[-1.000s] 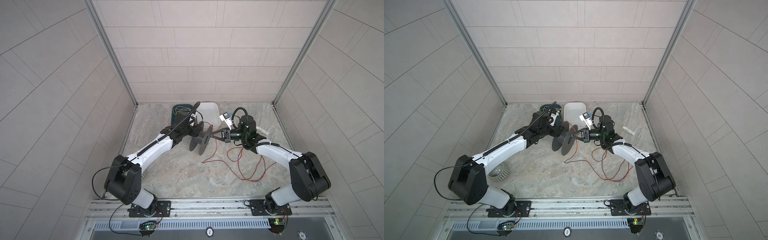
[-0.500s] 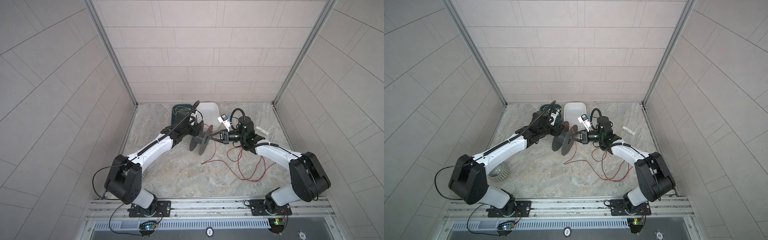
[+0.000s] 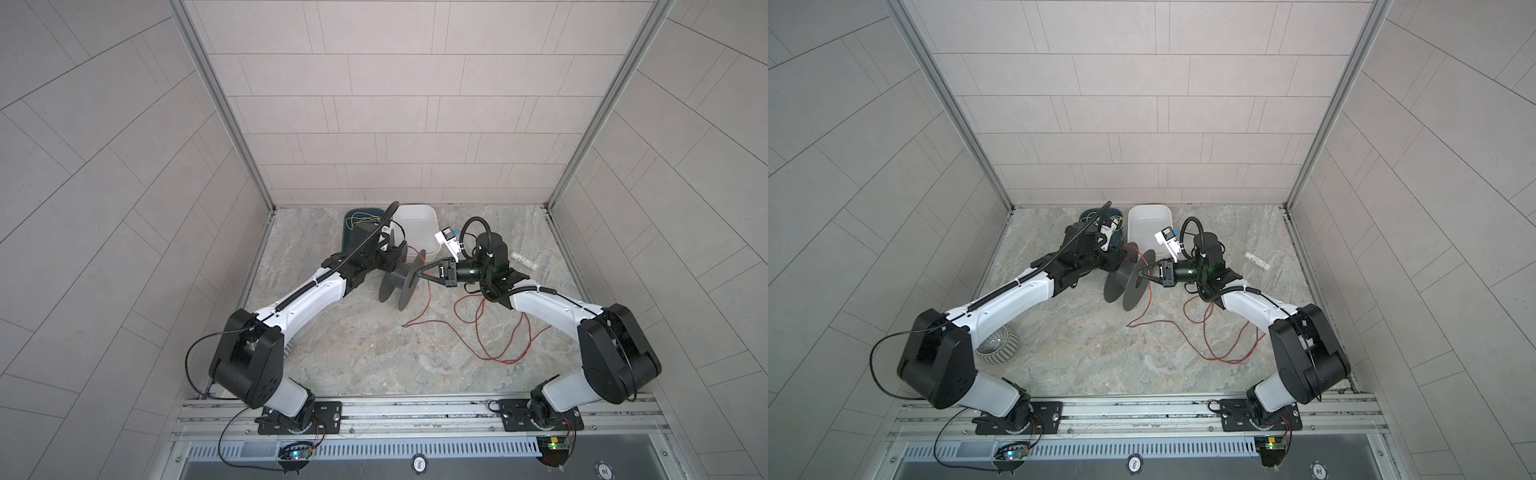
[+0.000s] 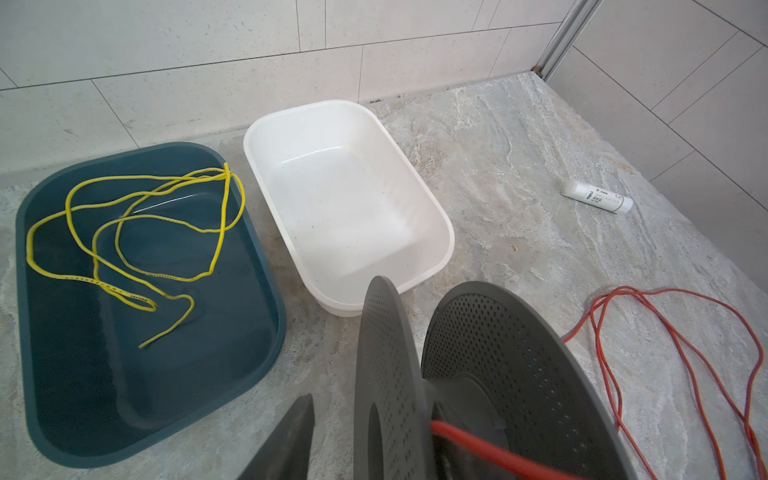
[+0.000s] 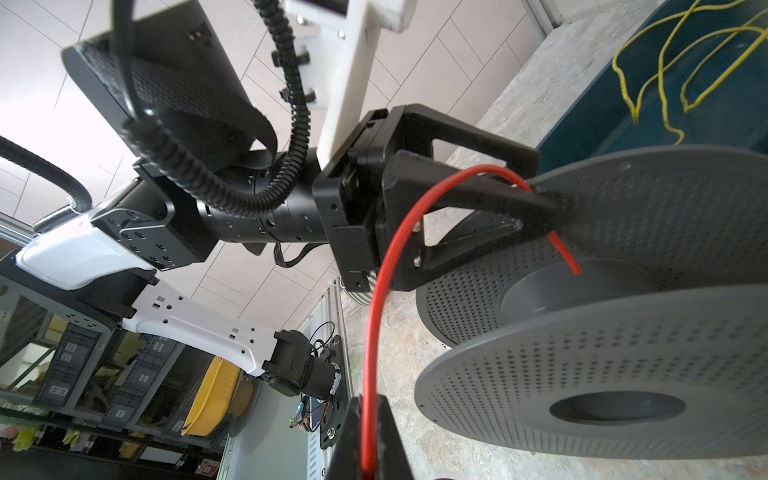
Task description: Wrap the cables
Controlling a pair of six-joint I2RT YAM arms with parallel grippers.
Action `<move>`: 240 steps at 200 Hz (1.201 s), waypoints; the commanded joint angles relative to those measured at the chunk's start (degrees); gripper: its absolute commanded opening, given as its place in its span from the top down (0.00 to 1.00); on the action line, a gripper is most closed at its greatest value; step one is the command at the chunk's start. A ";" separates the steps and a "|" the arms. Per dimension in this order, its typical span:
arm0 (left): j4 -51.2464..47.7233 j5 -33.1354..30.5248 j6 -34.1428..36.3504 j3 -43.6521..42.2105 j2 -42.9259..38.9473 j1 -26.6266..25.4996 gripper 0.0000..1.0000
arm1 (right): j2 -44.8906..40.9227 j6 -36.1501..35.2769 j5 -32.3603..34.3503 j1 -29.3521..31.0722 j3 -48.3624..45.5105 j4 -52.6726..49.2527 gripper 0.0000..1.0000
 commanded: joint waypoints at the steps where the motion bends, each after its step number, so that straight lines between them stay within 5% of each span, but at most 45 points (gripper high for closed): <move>1: 3.12 -0.22 -1.11 -1.07 0.53 -0.14 0.50 | -1.54 3.94 -0.83 0.40 -1.40 6.79 1.00; 59: 5.82 -0.10 -1.48 -3.55 -0.28 -0.25 0.49 | -0.97 6.24 -0.93 0.40 -2.46 8.77 1.00; 151: 6.44 -0.80 -1.58 -3.89 -0.16 -0.25 0.57 | 5.42 25.97 -2.67 0.40 -5.24 35.59 1.00; 240: 6.71 -0.54 -1.57 -3.44 0.62 -0.24 0.82 | 4.81 21.14 -2.38 0.40 -5.62 28.39 1.00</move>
